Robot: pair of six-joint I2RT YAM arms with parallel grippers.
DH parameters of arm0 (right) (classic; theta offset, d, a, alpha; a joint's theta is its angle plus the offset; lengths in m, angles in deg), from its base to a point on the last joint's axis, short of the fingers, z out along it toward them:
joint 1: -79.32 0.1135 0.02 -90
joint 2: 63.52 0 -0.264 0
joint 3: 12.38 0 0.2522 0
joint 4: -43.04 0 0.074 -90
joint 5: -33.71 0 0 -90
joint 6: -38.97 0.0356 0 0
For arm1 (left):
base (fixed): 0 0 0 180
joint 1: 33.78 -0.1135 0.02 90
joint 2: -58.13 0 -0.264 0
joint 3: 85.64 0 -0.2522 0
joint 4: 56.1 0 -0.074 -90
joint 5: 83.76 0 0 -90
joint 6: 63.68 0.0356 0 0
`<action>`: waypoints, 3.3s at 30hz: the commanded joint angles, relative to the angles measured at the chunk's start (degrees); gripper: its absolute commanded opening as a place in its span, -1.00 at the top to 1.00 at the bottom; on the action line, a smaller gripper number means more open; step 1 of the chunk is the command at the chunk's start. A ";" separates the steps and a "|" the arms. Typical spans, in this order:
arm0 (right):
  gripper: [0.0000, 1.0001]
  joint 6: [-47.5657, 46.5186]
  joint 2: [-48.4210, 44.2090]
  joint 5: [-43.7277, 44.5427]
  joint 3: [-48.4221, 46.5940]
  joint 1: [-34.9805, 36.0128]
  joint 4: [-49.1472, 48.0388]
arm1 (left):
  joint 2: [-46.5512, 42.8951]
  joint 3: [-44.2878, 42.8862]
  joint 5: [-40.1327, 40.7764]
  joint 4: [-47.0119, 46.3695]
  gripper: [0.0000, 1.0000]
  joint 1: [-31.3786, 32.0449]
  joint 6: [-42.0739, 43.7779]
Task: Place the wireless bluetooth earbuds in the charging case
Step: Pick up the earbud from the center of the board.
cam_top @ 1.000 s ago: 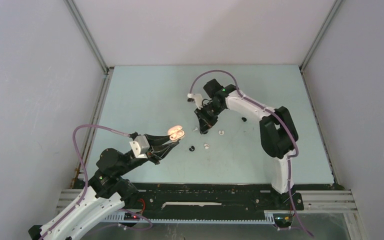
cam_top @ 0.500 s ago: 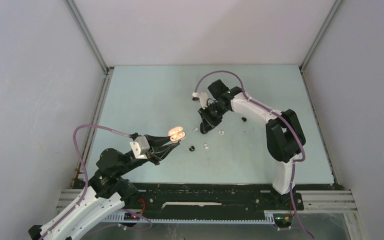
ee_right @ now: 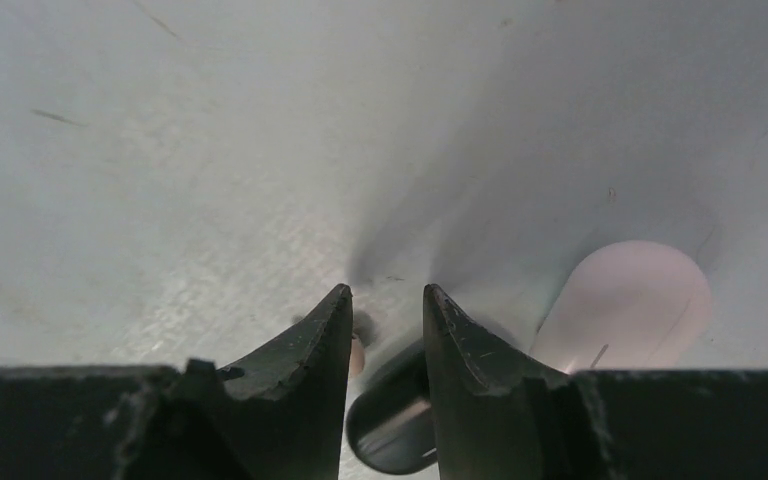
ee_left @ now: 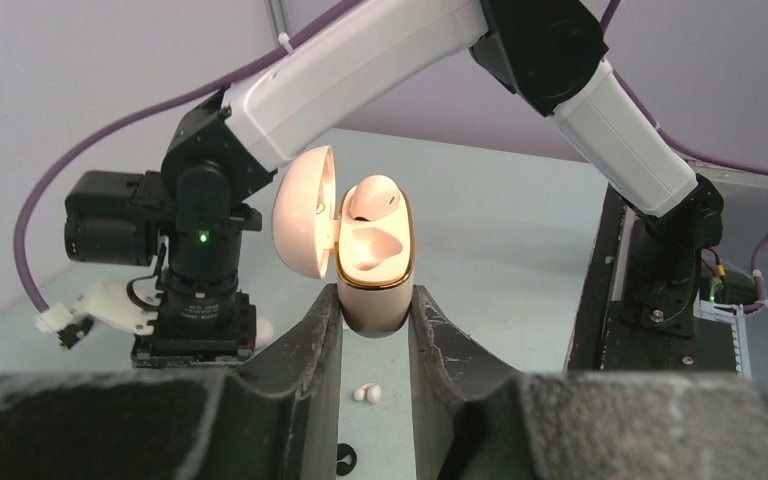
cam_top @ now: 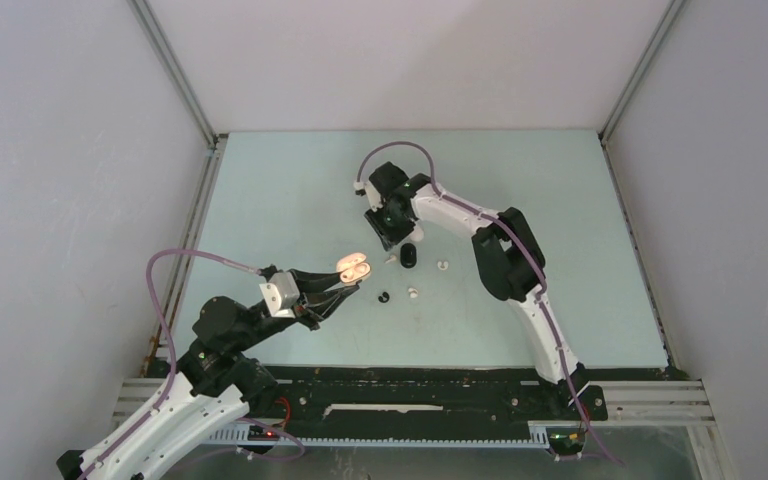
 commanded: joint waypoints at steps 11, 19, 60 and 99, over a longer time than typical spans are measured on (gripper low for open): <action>0.27 -1.80 -2.42 5.15 7.36 2.79 -1.34 | 0.55 -0.76 0.14 -0.67 0.99 -0.40 -0.53; 0.26 -3.53 -6.57 6.64 12.16 4.43 -2.16 | 0.36 -0.85 -0.39 -0.84 1.00 -0.42 -0.79; 0.58 -2.11 -12.31 4.76 20.38 4.93 -3.74 | 1.08 -1.02 -1.36 -0.68 1.00 -0.42 -0.89; 1.00 -1.97 -56.35 -16.12 29.72 -7.12 -17.33 | 4.07 -1.02 0.83 -1.20 1.00 -0.40 -0.07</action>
